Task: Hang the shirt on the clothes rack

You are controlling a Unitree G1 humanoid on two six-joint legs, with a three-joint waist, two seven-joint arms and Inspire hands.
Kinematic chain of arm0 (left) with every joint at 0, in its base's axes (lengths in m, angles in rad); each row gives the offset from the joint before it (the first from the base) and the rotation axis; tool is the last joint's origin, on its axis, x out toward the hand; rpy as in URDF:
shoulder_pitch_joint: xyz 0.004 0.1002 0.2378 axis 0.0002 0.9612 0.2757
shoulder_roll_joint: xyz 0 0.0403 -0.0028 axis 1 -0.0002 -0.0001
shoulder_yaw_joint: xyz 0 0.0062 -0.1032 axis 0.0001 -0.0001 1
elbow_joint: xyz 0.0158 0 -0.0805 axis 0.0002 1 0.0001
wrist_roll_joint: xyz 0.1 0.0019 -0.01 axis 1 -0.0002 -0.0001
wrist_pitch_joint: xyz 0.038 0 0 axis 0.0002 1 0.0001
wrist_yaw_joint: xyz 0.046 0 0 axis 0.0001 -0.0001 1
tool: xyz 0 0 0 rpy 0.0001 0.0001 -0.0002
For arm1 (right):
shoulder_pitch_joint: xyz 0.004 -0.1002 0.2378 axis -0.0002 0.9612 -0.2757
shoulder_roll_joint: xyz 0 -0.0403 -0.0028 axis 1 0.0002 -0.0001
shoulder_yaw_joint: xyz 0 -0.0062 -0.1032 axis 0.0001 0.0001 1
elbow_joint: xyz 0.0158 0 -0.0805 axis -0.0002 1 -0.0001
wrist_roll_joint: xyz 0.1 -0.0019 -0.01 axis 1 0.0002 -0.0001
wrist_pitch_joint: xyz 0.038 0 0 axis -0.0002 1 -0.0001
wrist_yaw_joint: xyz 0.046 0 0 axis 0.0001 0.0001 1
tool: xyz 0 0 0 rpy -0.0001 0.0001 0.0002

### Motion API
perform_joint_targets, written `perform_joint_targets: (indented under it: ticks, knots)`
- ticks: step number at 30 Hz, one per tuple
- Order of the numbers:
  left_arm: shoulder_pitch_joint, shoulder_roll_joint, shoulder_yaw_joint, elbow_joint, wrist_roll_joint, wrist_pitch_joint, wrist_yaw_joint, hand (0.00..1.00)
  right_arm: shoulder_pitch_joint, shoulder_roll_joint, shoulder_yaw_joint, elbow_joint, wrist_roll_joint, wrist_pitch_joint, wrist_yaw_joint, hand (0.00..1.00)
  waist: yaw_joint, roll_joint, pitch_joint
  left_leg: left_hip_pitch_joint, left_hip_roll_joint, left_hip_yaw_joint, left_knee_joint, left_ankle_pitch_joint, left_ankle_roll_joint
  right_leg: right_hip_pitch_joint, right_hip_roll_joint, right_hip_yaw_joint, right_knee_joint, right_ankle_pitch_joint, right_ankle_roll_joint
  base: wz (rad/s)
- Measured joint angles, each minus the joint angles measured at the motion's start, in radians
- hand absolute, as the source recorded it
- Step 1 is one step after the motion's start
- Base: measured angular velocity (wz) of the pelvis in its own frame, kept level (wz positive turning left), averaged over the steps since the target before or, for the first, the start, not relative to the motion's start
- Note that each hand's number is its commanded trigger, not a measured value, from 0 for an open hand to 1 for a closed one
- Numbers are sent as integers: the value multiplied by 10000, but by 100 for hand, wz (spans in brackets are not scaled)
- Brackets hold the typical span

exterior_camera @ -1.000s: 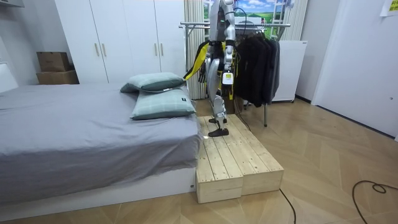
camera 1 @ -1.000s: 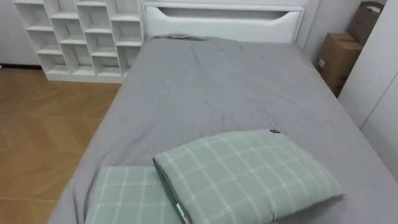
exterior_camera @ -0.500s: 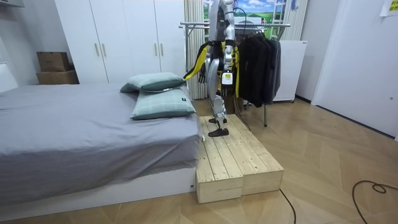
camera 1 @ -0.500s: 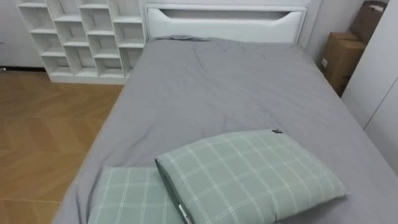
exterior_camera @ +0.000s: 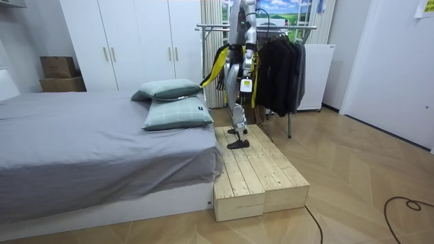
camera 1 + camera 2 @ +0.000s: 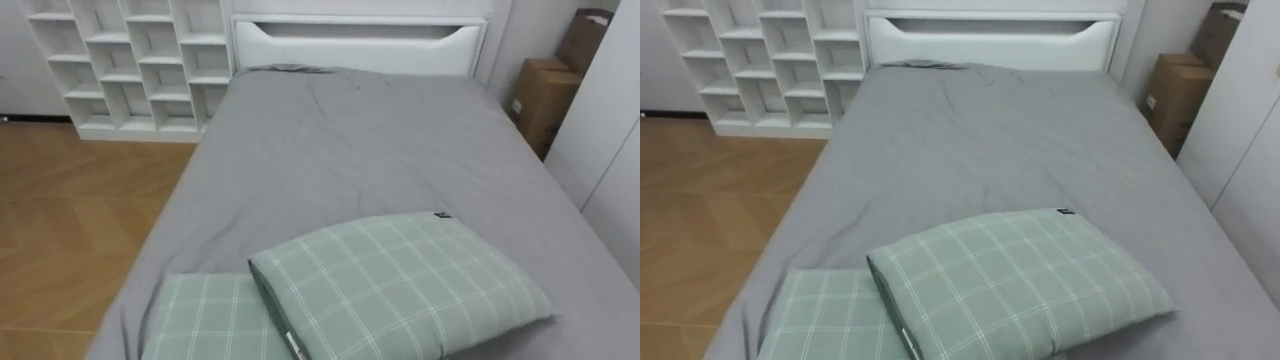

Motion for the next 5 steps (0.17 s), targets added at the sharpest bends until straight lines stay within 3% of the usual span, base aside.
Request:
perform_joint_targets:
  ticks: [5]
  knots:
    - [1,1,14,-2,12,-13,20,0,-23,-2,-11,9,-6,0,133,0,-153,5,10,-5,-1,10,-22,0,0,3,0,-10,-5,0,0,0]
